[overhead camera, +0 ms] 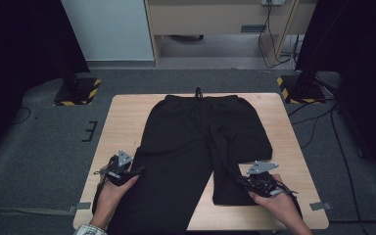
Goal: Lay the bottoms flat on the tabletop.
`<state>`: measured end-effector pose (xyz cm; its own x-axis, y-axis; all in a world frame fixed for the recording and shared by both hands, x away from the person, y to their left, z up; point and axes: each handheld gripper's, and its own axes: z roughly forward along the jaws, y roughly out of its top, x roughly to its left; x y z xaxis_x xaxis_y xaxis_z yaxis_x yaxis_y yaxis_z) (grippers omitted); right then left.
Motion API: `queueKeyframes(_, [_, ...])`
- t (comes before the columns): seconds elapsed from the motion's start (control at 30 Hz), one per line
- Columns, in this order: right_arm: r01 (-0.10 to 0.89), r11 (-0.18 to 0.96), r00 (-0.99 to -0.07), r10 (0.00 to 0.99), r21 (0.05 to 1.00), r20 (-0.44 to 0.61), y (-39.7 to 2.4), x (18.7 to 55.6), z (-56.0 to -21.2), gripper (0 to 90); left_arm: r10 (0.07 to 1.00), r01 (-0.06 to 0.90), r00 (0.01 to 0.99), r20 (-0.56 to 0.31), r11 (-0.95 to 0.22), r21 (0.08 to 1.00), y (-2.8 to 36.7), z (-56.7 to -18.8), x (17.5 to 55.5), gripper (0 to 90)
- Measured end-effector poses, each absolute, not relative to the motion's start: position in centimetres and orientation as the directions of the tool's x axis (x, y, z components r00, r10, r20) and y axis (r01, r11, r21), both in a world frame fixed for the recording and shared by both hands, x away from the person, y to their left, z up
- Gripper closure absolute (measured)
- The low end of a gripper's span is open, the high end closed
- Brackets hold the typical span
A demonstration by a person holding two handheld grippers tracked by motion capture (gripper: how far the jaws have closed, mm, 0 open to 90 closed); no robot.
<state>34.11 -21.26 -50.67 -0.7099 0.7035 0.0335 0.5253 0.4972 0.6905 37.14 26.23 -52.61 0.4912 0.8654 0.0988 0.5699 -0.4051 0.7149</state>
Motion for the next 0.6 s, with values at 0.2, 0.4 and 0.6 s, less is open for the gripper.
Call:
queueKeyframes(0.2, [0.516, 0.432, -0.684, 0.728, 0.740, 0.052, -21.3, 36.2, -48.9, 50.1, 0.846, 0.559, 0.525, 0.090, -0.422, 0.714, 25.3, -52.8, 37.1, 32.5])
queueKeyframes(0.4, [0.512, 0.408, -0.668, 0.742, 0.756, 0.052, -18.4, 40.0, -48.0, 44.7, 0.843, 0.559, 0.534, 0.070, -0.414, 0.719, 24.9, -52.9, 37.2, 32.4])
queueKeyframes(0.6, [0.535, 0.343, -0.619, 0.781, 0.772, 0.082, -15.0, 45.0, -47.7, 40.2, 0.847, 0.567, 0.530, 0.043, -0.391, 0.725, 25.2, -53.1, 37.2, 32.0])
